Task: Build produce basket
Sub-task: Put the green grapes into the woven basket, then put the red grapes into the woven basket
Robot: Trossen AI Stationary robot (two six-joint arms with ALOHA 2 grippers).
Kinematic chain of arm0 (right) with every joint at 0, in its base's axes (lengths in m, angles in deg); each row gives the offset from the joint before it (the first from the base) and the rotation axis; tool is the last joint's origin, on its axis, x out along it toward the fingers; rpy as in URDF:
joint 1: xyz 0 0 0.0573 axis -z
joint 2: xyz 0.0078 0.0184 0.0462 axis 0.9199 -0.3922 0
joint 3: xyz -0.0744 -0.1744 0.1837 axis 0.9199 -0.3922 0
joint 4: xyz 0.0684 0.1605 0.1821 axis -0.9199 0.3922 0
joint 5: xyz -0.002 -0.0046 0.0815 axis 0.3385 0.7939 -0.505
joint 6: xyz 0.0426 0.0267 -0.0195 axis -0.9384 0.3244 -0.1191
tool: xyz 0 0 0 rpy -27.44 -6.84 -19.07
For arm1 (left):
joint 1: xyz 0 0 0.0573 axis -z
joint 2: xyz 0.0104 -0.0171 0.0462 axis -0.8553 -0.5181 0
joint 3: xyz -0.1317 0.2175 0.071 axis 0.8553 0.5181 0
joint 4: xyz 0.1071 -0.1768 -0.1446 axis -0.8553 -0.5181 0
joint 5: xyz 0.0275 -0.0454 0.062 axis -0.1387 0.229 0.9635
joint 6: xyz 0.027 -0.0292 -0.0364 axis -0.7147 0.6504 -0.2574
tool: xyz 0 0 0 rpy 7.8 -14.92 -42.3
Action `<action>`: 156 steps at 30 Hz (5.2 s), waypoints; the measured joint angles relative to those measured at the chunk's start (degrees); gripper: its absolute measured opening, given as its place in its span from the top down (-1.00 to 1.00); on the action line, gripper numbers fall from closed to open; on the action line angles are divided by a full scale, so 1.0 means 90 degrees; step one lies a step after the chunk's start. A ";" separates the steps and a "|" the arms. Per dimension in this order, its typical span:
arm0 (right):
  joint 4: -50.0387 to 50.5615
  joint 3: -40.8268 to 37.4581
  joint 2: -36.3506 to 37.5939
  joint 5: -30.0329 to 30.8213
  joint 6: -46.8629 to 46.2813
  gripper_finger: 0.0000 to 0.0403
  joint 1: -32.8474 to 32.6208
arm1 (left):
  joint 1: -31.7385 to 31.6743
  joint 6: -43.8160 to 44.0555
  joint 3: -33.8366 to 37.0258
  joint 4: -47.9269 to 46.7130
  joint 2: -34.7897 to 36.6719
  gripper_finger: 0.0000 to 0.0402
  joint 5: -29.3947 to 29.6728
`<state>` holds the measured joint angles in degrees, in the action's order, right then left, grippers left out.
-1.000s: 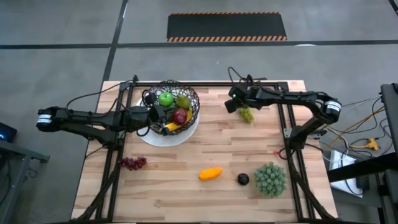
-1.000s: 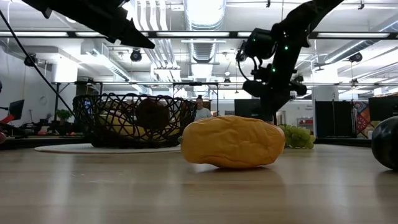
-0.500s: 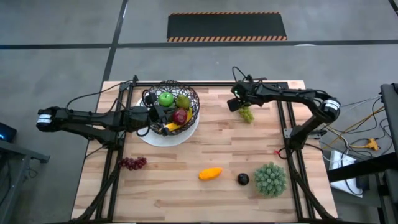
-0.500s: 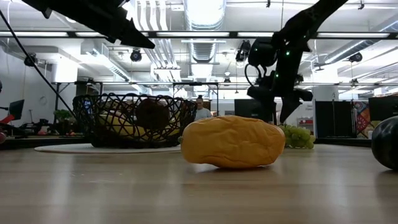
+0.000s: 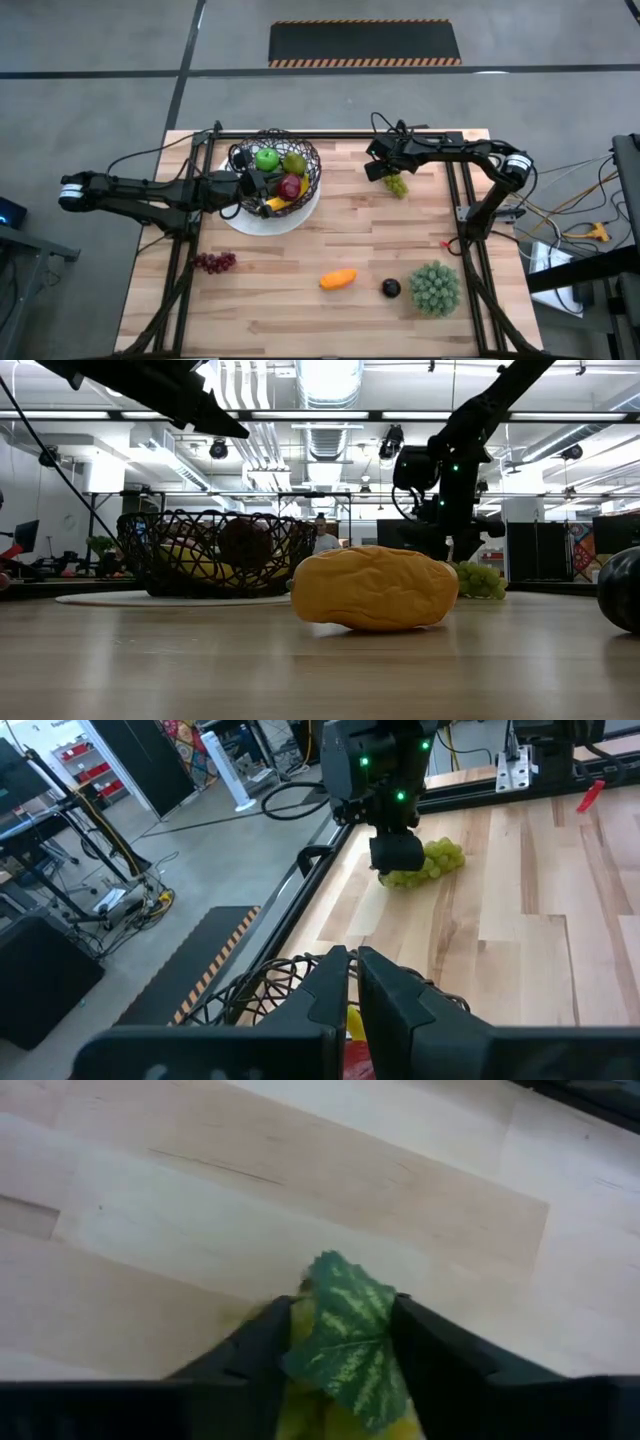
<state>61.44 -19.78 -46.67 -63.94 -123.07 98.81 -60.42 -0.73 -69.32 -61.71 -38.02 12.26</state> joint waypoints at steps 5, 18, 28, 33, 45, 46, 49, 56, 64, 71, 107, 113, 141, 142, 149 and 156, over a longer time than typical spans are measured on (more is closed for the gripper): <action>-0.0008 0.0000 -0.0005 -0.0040 0.0025 0.76 -0.0068 | 0.0000 0.0000 0.0002 0.0000 0.0000 0.95 0.0011; -0.0047 -0.0002 0.0729 -0.0004 0.0345 0.96 -0.0649 | 0.0000 0.0047 0.0002 0.0001 0.0000 0.95 0.0039; -0.0810 -0.0002 0.2242 0.0561 0.1120 0.96 -0.1604 | 0.0183 0.0065 0.0005 0.0569 0.0004 0.95 -0.0004; -0.1938 -0.0002 0.2824 0.0478 0.1866 0.96 -0.2036 | 0.0248 0.0005 0.0010 0.1161 0.0029 0.95 -0.0001; -0.4395 0.0006 0.2804 -0.1066 0.2446 0.96 -0.2312 | 0.0236 -0.0815 0.0015 0.2001 0.0113 0.95 0.0056; -0.4580 0.0006 0.2735 -0.1069 0.2465 0.96 -0.2312 | 0.0236 -0.0817 0.0015 0.2008 0.0134 0.95 0.0078; -0.5161 0.0006 0.2493 -0.1079 0.2579 0.96 -0.2312 | 0.0236 -0.0788 0.0073 0.2014 0.0201 0.95 0.0081; -0.6850 0.0035 0.1744 -0.1064 0.2891 0.96 -0.2250 | 0.0238 -0.0722 0.0538 0.2312 0.0533 0.95 0.0079; -0.7034 0.1024 0.0615 -0.1044 0.3058 0.96 -0.1943 | 0.0238 -0.1105 0.0830 0.2847 0.0997 0.95 0.0076; -0.6985 0.2227 -0.0618 -0.1007 0.3302 0.96 -0.1754 | 0.0236 -0.1593 0.0868 0.3078 0.1226 0.95 0.0075; -0.6130 0.4498 -0.3365 -0.0391 0.3359 0.96 -0.1433 | 0.0232 -0.2446 0.1778 0.4673 0.1447 0.95 0.0280; -0.5884 0.4495 -0.3369 -0.0340 0.3361 0.84 -0.1436 | 0.0233 -0.2451 0.1778 0.4673 0.1440 0.95 0.0280; -0.1268 0.4248 -0.0671 -0.0372 0.4308 0.43 -0.2162 | 0.0244 -0.2407 0.1770 0.4663 0.1269 0.95 0.0122; -0.1055 0.4114 -0.0474 -0.0340 0.4275 0.44 -0.2294 | 0.0249 -0.2296 0.1770 0.4673 0.1226 0.95 0.0034; -0.1259 0.2399 0.0906 0.0341 0.3948 0.58 -0.3534 | 0.0365 -0.1388 0.1679 0.4677 0.1011 0.95 -0.1962; -0.2614 0.0577 0.1854 0.1324 0.3863 0.70 -0.4397 | 0.0502 0.0598 0.1734 0.4642 0.0586 0.95 -0.3421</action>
<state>37.91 -14.59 -29.98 -52.02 -88.30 59.24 -55.90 4.65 -53.72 -19.93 -32.74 -18.53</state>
